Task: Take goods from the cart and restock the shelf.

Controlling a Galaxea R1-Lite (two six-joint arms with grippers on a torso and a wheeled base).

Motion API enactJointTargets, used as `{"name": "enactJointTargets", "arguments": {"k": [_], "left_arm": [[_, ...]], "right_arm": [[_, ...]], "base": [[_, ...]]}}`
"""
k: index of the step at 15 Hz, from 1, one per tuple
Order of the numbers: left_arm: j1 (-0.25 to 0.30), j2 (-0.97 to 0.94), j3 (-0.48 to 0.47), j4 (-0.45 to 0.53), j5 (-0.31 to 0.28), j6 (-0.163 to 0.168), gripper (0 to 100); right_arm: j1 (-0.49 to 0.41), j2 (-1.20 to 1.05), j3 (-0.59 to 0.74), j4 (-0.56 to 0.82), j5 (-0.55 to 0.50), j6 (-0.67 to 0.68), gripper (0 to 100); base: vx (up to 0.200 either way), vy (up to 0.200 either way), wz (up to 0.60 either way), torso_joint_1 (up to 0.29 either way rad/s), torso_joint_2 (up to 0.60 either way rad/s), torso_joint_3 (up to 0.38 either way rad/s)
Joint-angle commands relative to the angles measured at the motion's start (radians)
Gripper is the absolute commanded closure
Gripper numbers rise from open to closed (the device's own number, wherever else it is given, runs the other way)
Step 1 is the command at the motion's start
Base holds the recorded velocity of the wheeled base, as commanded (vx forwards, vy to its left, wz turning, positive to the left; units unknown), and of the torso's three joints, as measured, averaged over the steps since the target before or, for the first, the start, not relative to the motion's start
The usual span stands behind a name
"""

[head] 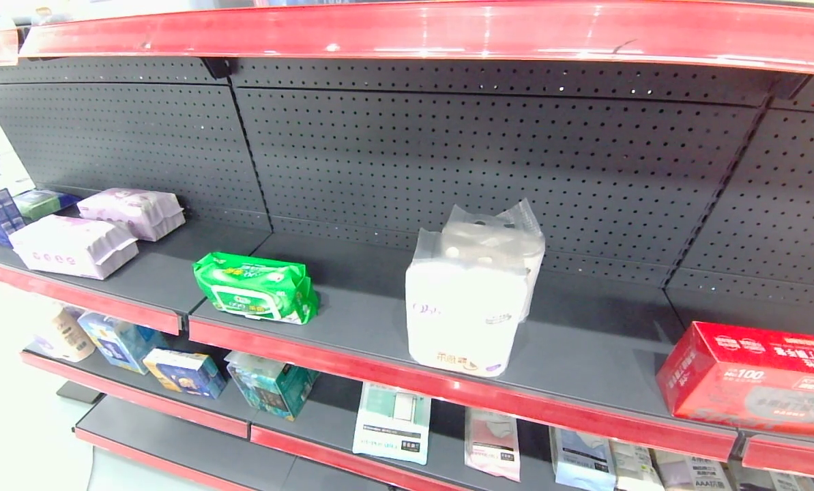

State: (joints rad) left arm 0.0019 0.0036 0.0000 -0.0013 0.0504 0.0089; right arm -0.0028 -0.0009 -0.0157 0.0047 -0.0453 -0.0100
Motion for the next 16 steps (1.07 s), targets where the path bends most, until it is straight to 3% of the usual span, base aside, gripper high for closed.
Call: {"name": "enactJointTargets", "arguments": {"k": [1,14,16], "left_arm": [[-0.002,0.001,0.0,0.0,0.0,0.0,0],[-0.002,0.001,0.0,0.0,-0.006,0.002,0],[-0.002,0.001,0.0,0.0,-0.006,0.002,0]], "right_arm": [[0.0,0.001,0.008,0.0,0.001,0.001,0],[0.001,0.001,0.014,0.001,0.012,0.004,0],[0.001,0.001,0.014,0.001,0.015,0.004,0]], "base": [[0.0,0.0,0.0,0.0,0.0,0.0],[0.0,0.0,0.0,0.0,0.0,0.0],[0.0,0.0,-0.6,-0.002,0.0,-0.002]]}}
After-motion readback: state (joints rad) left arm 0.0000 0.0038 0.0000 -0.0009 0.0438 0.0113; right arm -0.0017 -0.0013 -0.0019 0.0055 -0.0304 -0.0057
